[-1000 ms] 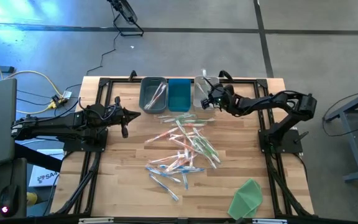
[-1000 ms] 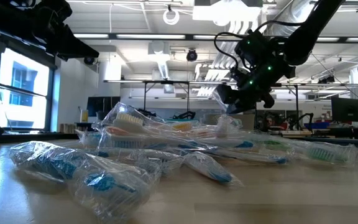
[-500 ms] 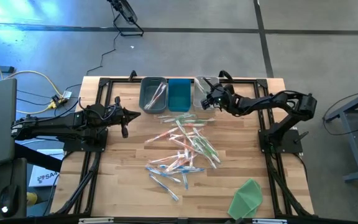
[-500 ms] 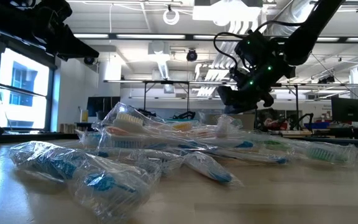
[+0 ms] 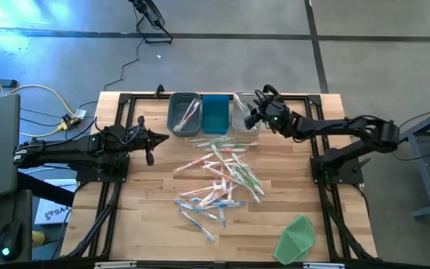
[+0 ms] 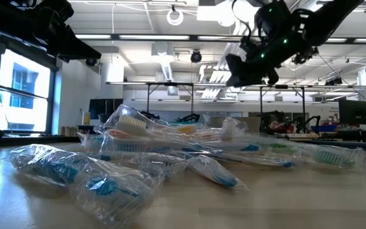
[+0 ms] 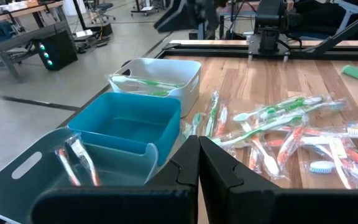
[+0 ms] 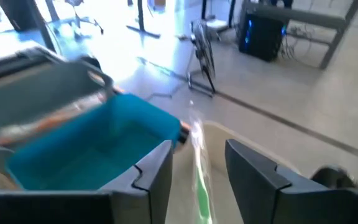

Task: Pick & Place Toothbrushes
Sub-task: Put the orange toothbrush into the dark blue bin

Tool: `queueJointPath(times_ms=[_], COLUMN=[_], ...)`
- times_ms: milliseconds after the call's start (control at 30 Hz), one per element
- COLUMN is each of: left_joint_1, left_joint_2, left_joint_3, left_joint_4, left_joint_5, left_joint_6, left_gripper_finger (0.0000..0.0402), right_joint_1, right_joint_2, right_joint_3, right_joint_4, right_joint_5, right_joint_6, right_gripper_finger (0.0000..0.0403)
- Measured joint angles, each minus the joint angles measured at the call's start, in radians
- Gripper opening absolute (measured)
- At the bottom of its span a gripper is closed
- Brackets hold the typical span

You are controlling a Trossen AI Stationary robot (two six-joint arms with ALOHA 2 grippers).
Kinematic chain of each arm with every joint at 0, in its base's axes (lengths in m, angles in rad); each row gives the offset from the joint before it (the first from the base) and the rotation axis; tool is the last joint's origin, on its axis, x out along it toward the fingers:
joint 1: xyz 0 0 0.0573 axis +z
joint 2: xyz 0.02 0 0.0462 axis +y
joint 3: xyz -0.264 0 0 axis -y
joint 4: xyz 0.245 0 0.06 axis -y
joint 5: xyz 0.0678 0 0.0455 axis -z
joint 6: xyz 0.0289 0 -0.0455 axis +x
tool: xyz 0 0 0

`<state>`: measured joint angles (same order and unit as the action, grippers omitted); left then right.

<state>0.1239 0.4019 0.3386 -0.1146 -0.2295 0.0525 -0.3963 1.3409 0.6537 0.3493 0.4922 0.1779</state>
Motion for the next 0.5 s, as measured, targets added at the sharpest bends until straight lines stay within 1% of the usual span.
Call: queueJointPath(times_ms=[133, 300, 367, 500], left_joint_1=[0.0, 0.0, 0.0, 0.0], left_joint_2=[0.0, 0.0, 0.0, 0.0], left_joint_3=[0.0, 0.0, 0.0, 0.0], left_joint_4=[0.0, 0.0, 0.0, 0.0], left_joint_5=[0.002, 0.003, 0.003, 0.003], left_joint_6=[-0.001, -0.008, -0.008, -0.008], left_gripper_finger=[0.0, 0.0, 0.0, 0.0], right_joint_1=[0.026, 0.069, 0.09, 0.147], right_joint_2=[-0.06, -0.087, -0.089, -0.088], right_joint_3=[0.0, 0.0, 0.0, 0.0], right_joint_4=[0.0, -0.001, -0.001, -0.003], right_joint_5=[0.0, -0.011, -0.079, -0.268], right_joint_6=[0.0, 0.008, 0.009, 0.013], right_gripper_finger=[0.0132, 0.0128, 0.0128, 0.0128])
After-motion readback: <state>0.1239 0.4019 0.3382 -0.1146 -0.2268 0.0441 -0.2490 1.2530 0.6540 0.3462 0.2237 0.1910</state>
